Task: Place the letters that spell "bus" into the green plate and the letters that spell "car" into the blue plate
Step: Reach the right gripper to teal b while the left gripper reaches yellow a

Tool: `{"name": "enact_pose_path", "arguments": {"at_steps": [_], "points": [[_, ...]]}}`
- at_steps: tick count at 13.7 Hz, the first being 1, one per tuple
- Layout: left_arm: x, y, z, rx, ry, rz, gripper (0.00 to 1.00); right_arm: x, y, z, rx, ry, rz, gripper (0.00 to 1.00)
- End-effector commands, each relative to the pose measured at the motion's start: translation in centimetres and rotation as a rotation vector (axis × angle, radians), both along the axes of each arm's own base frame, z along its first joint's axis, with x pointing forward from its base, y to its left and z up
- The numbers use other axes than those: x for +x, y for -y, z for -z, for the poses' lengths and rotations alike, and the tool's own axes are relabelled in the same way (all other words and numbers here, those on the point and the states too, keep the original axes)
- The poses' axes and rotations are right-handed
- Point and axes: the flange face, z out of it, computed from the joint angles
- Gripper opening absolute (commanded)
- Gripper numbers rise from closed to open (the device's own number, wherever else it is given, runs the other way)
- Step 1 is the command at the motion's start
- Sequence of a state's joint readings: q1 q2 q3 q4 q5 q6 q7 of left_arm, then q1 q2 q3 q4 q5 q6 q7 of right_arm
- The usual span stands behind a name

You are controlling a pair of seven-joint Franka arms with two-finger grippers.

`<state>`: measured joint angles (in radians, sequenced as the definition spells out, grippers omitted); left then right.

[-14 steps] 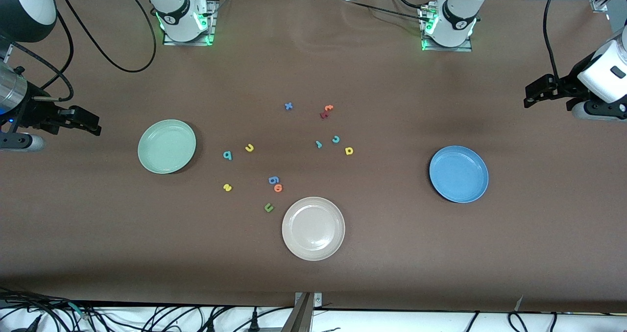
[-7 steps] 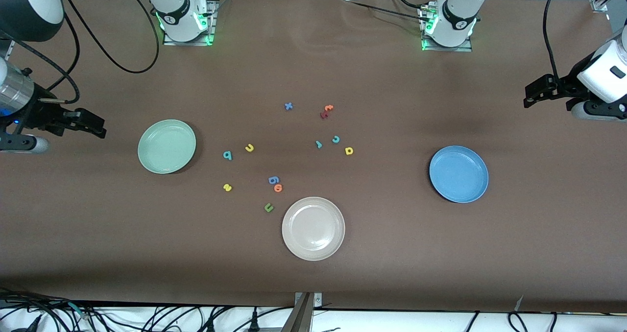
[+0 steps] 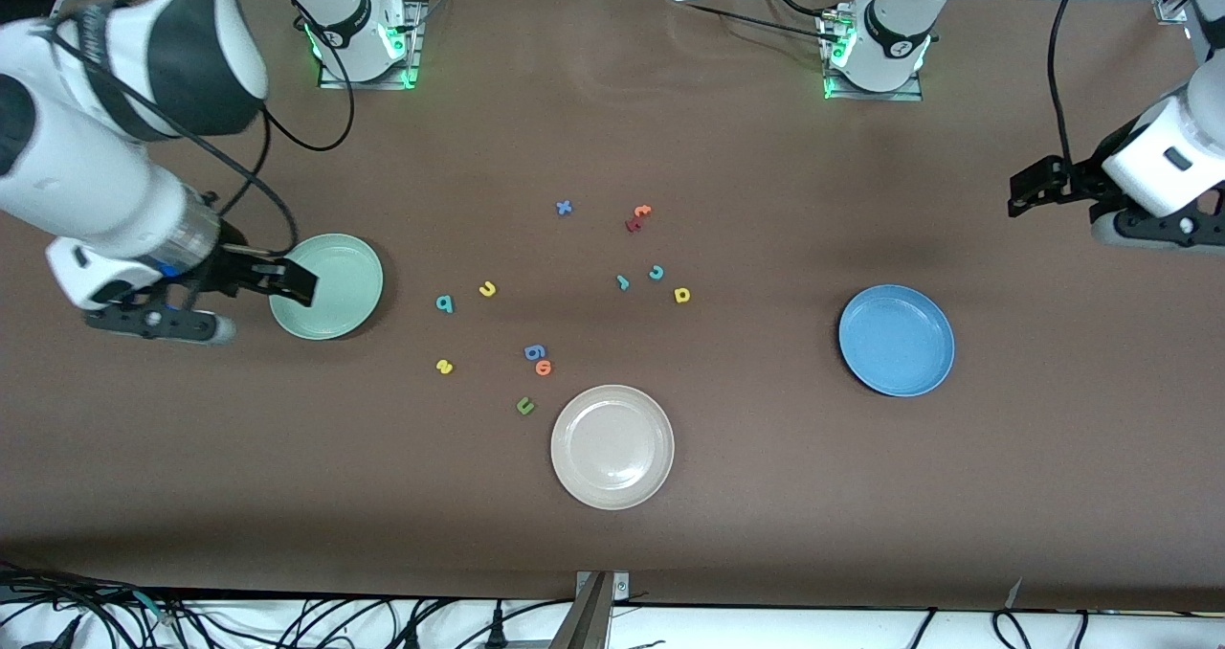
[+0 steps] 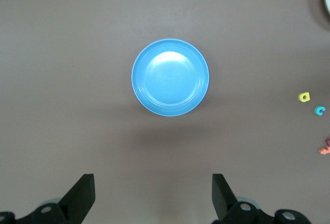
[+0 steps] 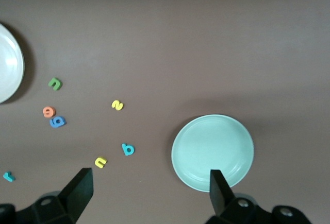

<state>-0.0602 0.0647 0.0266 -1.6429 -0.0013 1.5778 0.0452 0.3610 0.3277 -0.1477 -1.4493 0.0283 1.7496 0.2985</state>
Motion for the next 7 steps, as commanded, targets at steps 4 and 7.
{"name": "enact_pose_path", "arguments": {"at_steps": [4,7], "points": [[2.0,3.0,4.9,0.004,-0.091,0.052,1.0,-0.5,-8.5,7.1,-0.034,-0.087,-0.097,1.0],[1.8,-0.6,4.4,-0.022,-0.113,0.063,1.0,-1.0,-9.2,11.8,-0.036,-0.093,-0.108,1.0]]}}
